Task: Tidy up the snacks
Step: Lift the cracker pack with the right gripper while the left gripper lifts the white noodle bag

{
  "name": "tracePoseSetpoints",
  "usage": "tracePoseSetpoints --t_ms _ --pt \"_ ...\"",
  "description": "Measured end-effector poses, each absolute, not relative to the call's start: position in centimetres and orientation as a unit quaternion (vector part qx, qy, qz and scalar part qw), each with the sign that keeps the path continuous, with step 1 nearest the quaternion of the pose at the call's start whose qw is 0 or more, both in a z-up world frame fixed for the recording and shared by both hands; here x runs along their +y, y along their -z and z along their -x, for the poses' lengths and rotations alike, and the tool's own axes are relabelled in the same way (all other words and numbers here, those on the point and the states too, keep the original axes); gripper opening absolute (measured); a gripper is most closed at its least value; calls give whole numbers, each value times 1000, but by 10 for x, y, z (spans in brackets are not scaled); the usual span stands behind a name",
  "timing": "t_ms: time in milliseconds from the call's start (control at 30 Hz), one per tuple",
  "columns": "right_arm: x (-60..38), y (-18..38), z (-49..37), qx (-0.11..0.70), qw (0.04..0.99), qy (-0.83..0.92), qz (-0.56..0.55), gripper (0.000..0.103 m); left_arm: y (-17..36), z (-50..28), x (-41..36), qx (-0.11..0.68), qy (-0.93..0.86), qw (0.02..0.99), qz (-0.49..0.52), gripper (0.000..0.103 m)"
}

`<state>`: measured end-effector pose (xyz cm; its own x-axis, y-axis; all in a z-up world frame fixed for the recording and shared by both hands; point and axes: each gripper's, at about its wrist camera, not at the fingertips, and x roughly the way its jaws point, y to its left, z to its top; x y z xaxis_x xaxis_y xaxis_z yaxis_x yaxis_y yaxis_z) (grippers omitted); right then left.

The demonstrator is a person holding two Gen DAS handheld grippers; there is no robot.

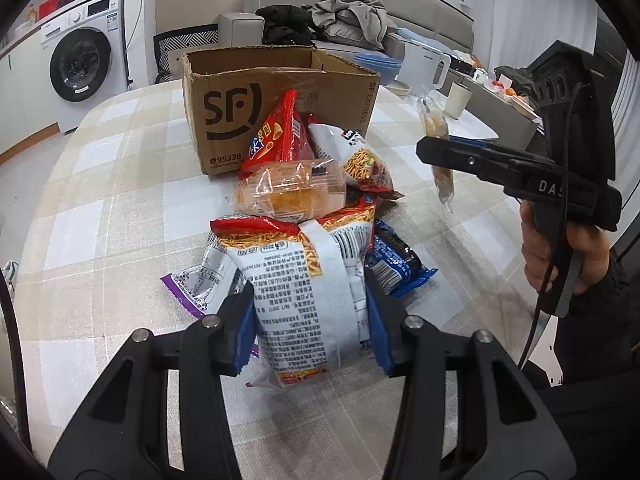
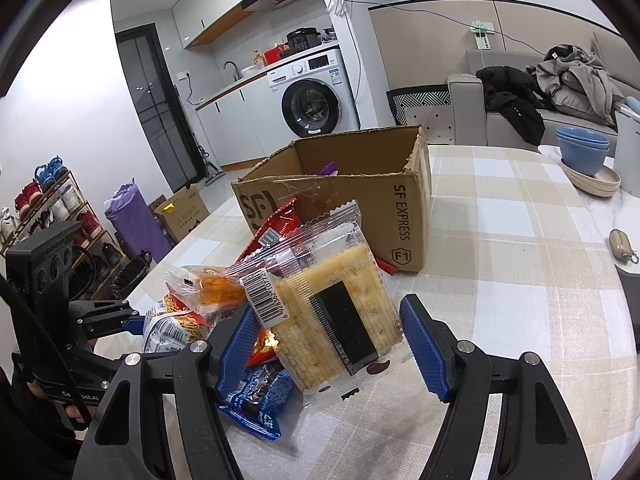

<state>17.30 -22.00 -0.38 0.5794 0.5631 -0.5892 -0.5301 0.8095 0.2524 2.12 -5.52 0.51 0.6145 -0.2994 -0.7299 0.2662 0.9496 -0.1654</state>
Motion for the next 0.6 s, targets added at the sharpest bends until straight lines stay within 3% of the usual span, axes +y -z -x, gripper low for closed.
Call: tracePoseSetpoints --t_ms 600 --pt "-221 -12 -164 320 889 -325 -34 72 -46 -5 -57 373 168 912 31 44"
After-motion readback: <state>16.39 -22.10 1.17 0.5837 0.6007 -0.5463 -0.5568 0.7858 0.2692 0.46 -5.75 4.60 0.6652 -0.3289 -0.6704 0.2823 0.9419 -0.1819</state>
